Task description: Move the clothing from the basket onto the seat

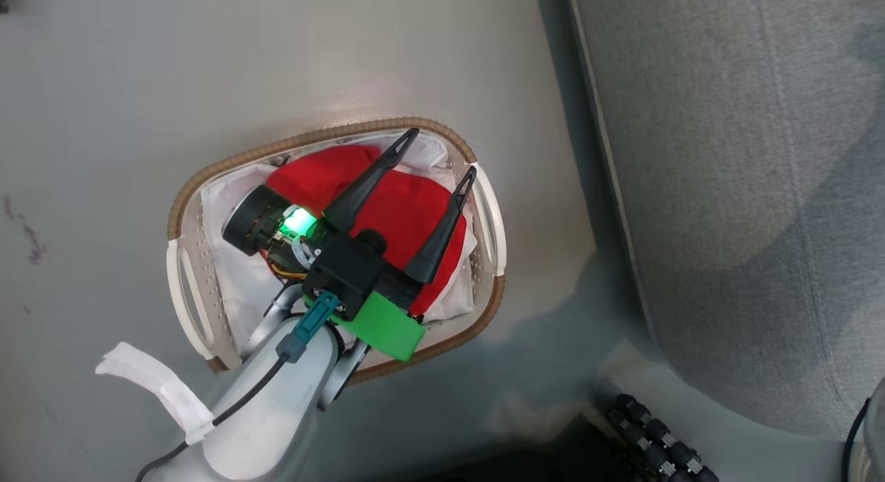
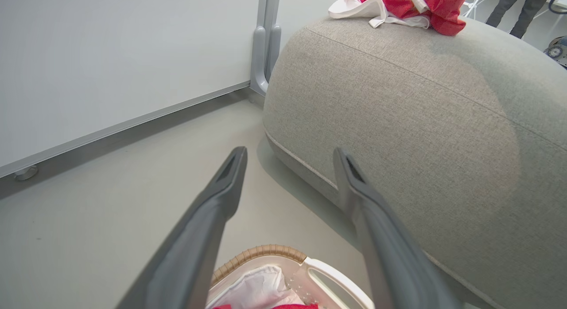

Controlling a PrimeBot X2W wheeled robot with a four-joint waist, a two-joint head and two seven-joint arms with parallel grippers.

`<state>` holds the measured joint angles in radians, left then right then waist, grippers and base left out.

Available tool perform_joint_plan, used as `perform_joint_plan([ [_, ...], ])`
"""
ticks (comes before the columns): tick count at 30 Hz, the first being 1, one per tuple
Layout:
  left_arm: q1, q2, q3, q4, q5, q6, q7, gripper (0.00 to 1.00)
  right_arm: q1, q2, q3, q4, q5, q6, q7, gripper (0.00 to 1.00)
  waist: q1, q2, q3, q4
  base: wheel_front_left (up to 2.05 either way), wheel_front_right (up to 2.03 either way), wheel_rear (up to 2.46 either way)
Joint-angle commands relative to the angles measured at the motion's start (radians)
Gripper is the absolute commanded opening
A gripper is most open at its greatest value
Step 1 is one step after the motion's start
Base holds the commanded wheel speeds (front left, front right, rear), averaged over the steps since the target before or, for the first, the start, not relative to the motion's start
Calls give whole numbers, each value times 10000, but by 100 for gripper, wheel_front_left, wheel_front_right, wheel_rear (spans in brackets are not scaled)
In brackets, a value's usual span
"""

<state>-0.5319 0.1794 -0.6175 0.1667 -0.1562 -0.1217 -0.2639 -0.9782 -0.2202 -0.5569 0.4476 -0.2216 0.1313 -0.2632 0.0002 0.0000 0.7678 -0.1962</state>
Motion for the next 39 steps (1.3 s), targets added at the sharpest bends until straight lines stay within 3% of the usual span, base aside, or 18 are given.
perform_joint_plan([
  [1,71,91,54,5,107,51,-9,100,313,94,-65,26,-30,-10,-25,0,-2,0,207,76,0,0,0],
  [6,165,138,159,153,72,58,-9,100,949,445,-204,-60,-51,-12,-25,0,-2,0,60,-103,0,0,0],
  [7,202,147,171,189,58,46,-9,100,1099,525,-240,-108,-61,-12,-25,22,-2,0,21,-135,0,0,0],
  [8,223,155,180,218,52,43,-9,100,1186,552,-247,-128,-64,-12,-25,35,-2,0,-12,-159,0,0,0],
  [9,237,156,185,255,41,38,-9,100,1276,574,-239,-160,-52,-12,-25,72,-2,0,-57,-186,0,0,0],
  [10,237,157,186,289,36,35,-9,100,1341,574,-218,-164,-36,-12,-25,100,-2,0,-94,-207,0,0,0],
  [25,602,-234,680,466,-298,-18,-9,100,3053,592,643,-722,231,-12,-25,100,-2,0,-1940,-188,0,0,0],
  [32,1103,-583,1430,682,-570,-48,-9,100,3129,431,1525,-814,323,-12,-24,100,-2,0,-3283,236,0,0,0],
  [39,1945,-903,2509,937,-715,-57,-9,100,3457,690,2672,-687,503,-10,-24,100,-2,0,-4613,850,0,0,0],
])
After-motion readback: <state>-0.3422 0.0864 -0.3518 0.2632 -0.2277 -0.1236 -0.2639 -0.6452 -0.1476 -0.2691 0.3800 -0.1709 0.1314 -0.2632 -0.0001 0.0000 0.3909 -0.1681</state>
